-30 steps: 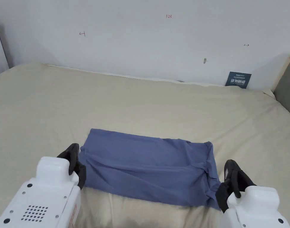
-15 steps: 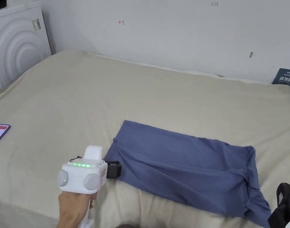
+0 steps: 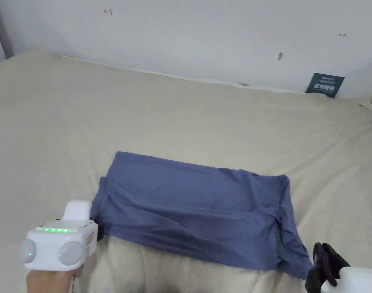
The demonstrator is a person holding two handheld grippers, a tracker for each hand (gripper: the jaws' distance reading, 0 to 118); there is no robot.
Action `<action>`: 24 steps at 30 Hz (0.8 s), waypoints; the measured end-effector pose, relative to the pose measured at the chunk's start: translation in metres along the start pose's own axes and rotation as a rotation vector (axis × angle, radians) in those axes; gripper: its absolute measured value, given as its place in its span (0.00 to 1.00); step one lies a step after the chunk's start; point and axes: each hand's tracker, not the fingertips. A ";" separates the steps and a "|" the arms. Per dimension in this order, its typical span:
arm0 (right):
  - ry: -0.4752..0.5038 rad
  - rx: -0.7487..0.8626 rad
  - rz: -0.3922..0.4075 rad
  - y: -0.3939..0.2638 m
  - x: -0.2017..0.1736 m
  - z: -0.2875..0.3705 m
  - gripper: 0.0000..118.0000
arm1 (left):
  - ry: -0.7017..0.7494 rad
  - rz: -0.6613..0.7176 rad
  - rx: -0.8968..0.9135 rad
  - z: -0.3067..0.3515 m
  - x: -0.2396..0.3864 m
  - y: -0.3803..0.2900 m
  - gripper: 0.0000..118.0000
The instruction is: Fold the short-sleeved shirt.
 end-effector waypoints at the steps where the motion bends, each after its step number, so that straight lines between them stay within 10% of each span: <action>1: 0.018 -0.048 0.009 -0.007 0.004 -0.008 0.77 | -0.029 0.028 0.041 0.016 0.001 0.000 0.06; 2: 0.021 -0.111 0.021 -0.013 0.009 -0.019 0.98 | -0.036 0.040 0.076 0.024 0.001 0.001 0.06; 10: 0.062 -0.485 -0.075 -0.080 0.045 -0.127 0.98 | 0.006 -0.024 0.118 0.047 -0.005 0.003 0.06; 12: 0.085 -0.567 -0.090 -0.088 0.049 -0.142 0.85 | 0.017 -0.026 0.101 0.044 -0.013 -0.001 0.06; 14: 0.136 -0.566 -0.056 -0.094 0.046 -0.142 0.29 | 0.024 -0.012 0.080 0.042 -0.021 -0.004 0.06; 16: 0.108 -0.481 -0.013 -0.081 0.040 -0.129 0.11 | 0.016 -0.001 0.073 0.041 -0.028 -0.009 0.06; 24: 0.106 -0.382 0.004 -0.063 0.020 -0.055 0.11 | 0.036 0.015 0.070 0.065 -0.040 -0.030 0.06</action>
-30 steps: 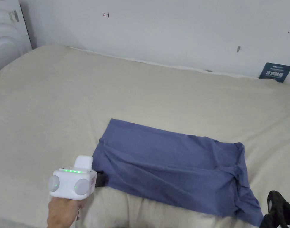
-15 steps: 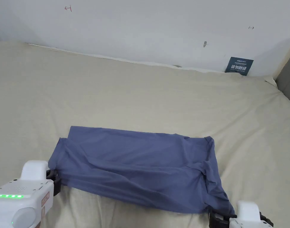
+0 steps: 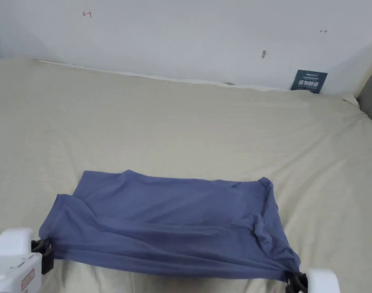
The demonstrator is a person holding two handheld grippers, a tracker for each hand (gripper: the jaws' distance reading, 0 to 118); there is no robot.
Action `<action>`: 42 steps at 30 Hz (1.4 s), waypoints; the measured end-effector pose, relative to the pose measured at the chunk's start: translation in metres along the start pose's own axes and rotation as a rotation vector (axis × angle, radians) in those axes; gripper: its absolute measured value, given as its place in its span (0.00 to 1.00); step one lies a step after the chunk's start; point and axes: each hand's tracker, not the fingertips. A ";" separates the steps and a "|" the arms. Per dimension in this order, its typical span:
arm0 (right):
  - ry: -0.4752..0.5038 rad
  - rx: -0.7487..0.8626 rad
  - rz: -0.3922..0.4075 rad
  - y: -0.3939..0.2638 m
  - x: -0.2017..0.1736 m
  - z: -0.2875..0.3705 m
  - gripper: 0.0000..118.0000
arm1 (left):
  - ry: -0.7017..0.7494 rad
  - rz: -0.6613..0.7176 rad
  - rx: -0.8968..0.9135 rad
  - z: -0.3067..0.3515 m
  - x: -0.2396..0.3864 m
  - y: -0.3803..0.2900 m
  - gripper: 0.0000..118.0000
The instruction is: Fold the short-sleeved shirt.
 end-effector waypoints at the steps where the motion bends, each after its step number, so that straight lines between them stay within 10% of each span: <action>1: 0.001 -0.022 0.001 -0.006 -0.002 0.001 0.11 | 0.004 -0.004 -0.018 0.002 -0.002 -0.005 0.06; 8: 0.006 -0.072 -0.008 -0.042 -0.012 -0.007 0.17 | 0.023 -0.003 -0.073 -0.003 -0.003 -0.043 0.08; 9: 0.016 -0.078 -0.020 -0.043 -0.012 -0.007 0.35 | 0.027 0.004 -0.062 -0.002 -0.002 -0.045 0.17; 11: 0.059 -0.043 -0.093 -0.038 -0.008 0.006 0.99 | 0.039 0.025 -0.040 0.003 0.002 -0.047 0.84; 12: 0.117 0.007 -0.146 -0.036 -0.005 0.015 1.00 | 0.058 0.035 -0.038 0.007 0.002 -0.047 1.00; 27: -0.020 0.744 0.018 0.079 -0.048 0.185 1.00 | 0.019 -0.098 0.626 0.209 0.101 0.022 0.98; 29: -0.015 0.762 0.025 0.084 -0.053 0.193 0.89 | 0.003 -0.097 0.666 0.222 0.111 0.027 0.86; 30: -0.008 0.770 0.022 0.086 -0.054 0.194 0.71 | 0.011 -0.099 0.690 0.228 0.115 0.026 0.60; 31: -0.008 0.770 0.020 0.088 -0.056 0.196 0.32 | 0.032 -0.104 0.731 0.232 0.119 0.025 0.10; 32: -0.002 0.769 0.021 0.090 -0.056 0.196 0.03 | 0.091 -0.162 0.787 0.236 0.122 0.028 0.04; 42: -0.002 0.751 -0.006 0.087 -0.054 0.195 0.00 | 0.027 -0.092 0.702 0.214 0.099 0.043 0.04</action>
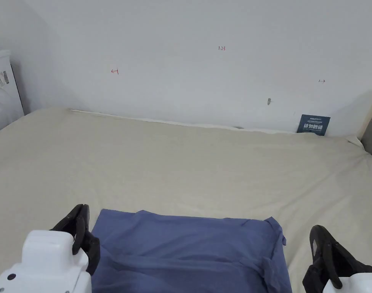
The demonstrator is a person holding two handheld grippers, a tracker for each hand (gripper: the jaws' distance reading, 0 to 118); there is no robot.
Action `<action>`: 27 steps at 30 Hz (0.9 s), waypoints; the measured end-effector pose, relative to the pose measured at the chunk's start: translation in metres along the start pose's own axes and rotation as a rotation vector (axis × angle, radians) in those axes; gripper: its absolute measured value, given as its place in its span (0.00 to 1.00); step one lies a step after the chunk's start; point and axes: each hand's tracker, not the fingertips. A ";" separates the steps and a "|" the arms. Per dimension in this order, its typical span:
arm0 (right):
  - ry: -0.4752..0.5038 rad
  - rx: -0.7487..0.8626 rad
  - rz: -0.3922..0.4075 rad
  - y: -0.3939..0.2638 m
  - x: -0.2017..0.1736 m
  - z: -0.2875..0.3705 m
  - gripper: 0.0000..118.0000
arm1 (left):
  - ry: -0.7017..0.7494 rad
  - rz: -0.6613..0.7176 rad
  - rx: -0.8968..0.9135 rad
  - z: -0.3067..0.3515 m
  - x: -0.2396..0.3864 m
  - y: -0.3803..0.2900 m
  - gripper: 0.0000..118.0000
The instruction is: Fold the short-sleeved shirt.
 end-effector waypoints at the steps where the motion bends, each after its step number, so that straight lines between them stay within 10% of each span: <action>1: 0.004 -0.005 0.000 -0.002 0.001 -0.002 0.00 | -0.008 0.003 -0.017 -0.009 -0.006 -0.002 0.04; 8: 0.007 -0.071 -0.005 -0.019 0.005 -0.021 0.00 | -0.120 0.171 -0.314 -0.138 -0.056 -0.042 0.04; 14: 0.015 -0.133 0.003 -0.036 0.002 -0.052 0.00 | -0.077 0.006 -0.559 -0.290 -0.076 -0.098 0.05; 15: 0.009 -0.151 -0.004 -0.039 0.000 -0.061 0.00 | -0.074 -0.031 -0.599 -0.307 -0.072 -0.110 0.09; 18: -0.001 -0.171 -0.031 -0.047 -0.003 -0.077 0.00 | -0.110 -0.062 -0.761 -0.367 -0.078 -0.151 0.85; 19: 0.000 -0.179 -0.035 -0.050 -0.004 -0.083 0.00 | -0.096 -0.061 -0.801 -0.378 -0.076 -0.164 0.96; 27: 0.028 -0.241 0.020 -0.069 -0.004 -0.104 0.00 | -0.012 -0.105 -0.892 -0.430 -0.092 -0.216 0.96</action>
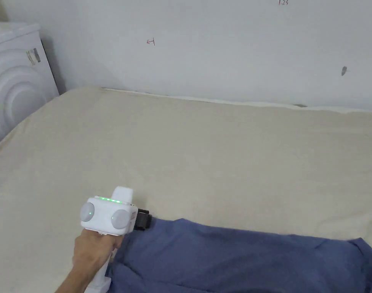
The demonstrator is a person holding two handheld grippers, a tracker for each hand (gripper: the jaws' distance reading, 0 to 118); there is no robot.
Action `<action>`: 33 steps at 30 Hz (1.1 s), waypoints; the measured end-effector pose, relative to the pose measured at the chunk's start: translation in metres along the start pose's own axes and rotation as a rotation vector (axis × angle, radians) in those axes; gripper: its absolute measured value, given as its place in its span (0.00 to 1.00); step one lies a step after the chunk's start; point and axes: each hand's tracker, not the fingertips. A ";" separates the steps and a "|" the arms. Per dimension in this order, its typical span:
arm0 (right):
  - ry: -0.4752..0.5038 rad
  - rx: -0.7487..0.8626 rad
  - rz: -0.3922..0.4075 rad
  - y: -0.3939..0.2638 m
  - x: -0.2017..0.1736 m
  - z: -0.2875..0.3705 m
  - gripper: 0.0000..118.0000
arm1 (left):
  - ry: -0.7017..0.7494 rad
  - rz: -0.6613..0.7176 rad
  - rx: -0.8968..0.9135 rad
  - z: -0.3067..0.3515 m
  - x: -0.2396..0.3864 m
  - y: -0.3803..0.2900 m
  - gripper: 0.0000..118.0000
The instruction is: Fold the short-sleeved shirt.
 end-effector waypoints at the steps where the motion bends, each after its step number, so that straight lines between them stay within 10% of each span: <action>1: -0.001 -0.009 0.000 -0.002 0.001 -0.002 0.00 | -0.005 -0.046 -0.032 -0.006 0.003 -0.002 0.90; 3: 0.000 -0.030 -0.002 -0.007 0.003 -0.011 0.00 | -0.055 -0.020 0.005 0.000 0.000 -0.005 0.55; 4: -0.002 -0.042 0.001 -0.009 0.004 -0.017 0.00 | -0.132 0.037 0.008 0.004 -0.003 -0.004 0.19; 5: -0.001 -0.059 -0.009 -0.011 0.007 -0.022 0.00 | -0.146 0.060 0.008 0.009 0.000 -0.005 0.10; 11: 0.046 -0.132 -0.001 -0.012 0.040 -0.091 0.02 | -0.129 0.039 0.148 0.056 -0.001 -0.003 0.05; 12: 0.075 -0.182 0.002 -0.012 0.048 -0.109 0.13 | -0.139 0.054 0.171 0.065 -0.002 -0.003 0.05; 14: 0.104 -0.356 -0.024 -0.019 0.070 -0.162 0.84 | -0.180 0.076 0.213 0.085 -0.003 -0.003 0.05; 16: 0.076 -0.429 -0.011 -0.032 0.087 -0.208 1.00 | -0.166 0.073 0.250 0.109 0.004 -0.002 0.05; 22: 0.050 -0.753 0.045 -0.057 0.120 -0.345 0.96 | -0.181 0.092 0.278 0.136 0.008 -0.006 0.05; 27: 0.135 -0.912 -0.028 -0.074 0.122 -0.392 0.55 | -0.172 0.056 0.267 0.133 0.010 -0.008 0.05; 28: 0.169 -0.930 -0.047 -0.077 0.123 -0.392 0.16 | -0.172 0.055 0.262 0.129 0.008 -0.007 0.05; 29: 0.197 -0.961 -0.053 -0.080 0.122 -0.391 0.01 | -0.170 0.054 0.252 0.127 0.008 -0.008 0.05; 31: 0.128 -0.901 0.052 -0.079 0.119 -0.384 0.01 | -0.160 0.051 0.239 0.122 0.006 -0.008 0.05; 33: 0.180 -0.880 -0.058 -0.071 0.126 -0.373 0.01 | -0.153 0.052 0.236 0.116 0.003 -0.007 0.05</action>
